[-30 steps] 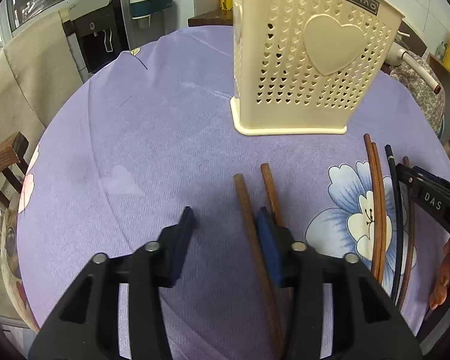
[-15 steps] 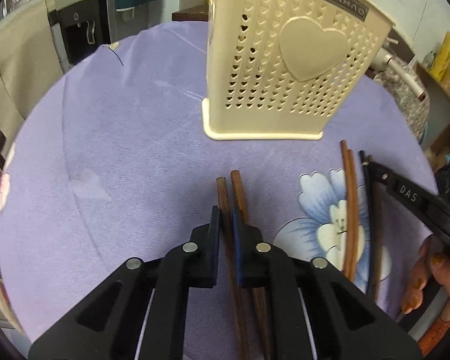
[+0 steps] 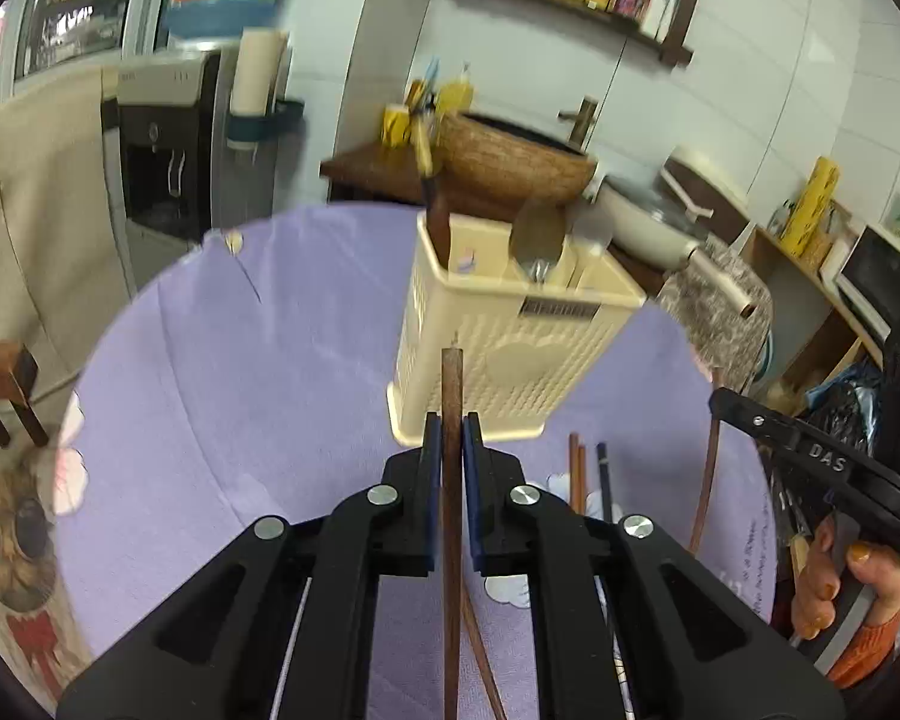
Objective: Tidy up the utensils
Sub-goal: 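Carry both held chopsticks over the cream caddy and drop them inside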
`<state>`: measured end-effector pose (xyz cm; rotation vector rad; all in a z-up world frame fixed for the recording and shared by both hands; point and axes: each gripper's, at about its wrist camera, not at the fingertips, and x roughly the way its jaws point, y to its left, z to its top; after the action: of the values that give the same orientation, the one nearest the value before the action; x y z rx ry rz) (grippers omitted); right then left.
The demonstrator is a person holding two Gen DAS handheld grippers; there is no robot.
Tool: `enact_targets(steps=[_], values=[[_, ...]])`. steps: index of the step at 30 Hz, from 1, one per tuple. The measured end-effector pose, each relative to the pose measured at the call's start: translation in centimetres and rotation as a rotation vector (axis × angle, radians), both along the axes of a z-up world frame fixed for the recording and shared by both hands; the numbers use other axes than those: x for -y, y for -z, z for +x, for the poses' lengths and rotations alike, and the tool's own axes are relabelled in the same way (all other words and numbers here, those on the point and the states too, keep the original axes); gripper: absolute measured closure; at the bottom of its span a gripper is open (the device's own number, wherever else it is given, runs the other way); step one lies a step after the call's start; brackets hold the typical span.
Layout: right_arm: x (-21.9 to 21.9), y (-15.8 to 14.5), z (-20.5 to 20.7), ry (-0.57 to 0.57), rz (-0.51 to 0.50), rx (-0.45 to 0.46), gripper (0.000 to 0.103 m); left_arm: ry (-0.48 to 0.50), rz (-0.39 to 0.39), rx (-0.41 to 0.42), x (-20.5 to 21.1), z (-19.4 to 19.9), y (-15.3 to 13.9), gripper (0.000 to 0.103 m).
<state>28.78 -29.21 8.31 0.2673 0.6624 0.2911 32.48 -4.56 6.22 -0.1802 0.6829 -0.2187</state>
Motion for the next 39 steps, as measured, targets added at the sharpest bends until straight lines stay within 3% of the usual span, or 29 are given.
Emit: enact_targets(steps=[6,20,26,29,33,39], values=[[-0.8,-4.4,-3.4,-0.062,-0.073,0.106,0.096,0.004,0.022,0.114,-1.2,-2.5,-4.5,0.096],[-2.6,-5.8,-2.7,-0.089,-0.111,0.121,0.096,0.003,0.044,0.130,-1.6,-2.4,-5.4,0.096],[-3.1,-7.7,-1.3,-0.107,-0.096,0.130,0.096,0.020,0.033,0.155,-1.7,-2.0,-7.5,0.096],[-3.6,-9.4,-0.5,-0.109,-0.095,0.149,0.096,0.039,0.036,0.178,-1.4,-1.5,-9.7,0.096],[-4.2,-13.8,1.0,-0.105,-0.089,0.206,0.096,0.064,0.027,0.206,-0.8,-0.1,-13.9,0.096],[-4.8,-19.9,3.2,-0.056,-0.094,0.320,0.096,0.034,0.007,0.275,-0.3,2.1,-20.7,0.096]])
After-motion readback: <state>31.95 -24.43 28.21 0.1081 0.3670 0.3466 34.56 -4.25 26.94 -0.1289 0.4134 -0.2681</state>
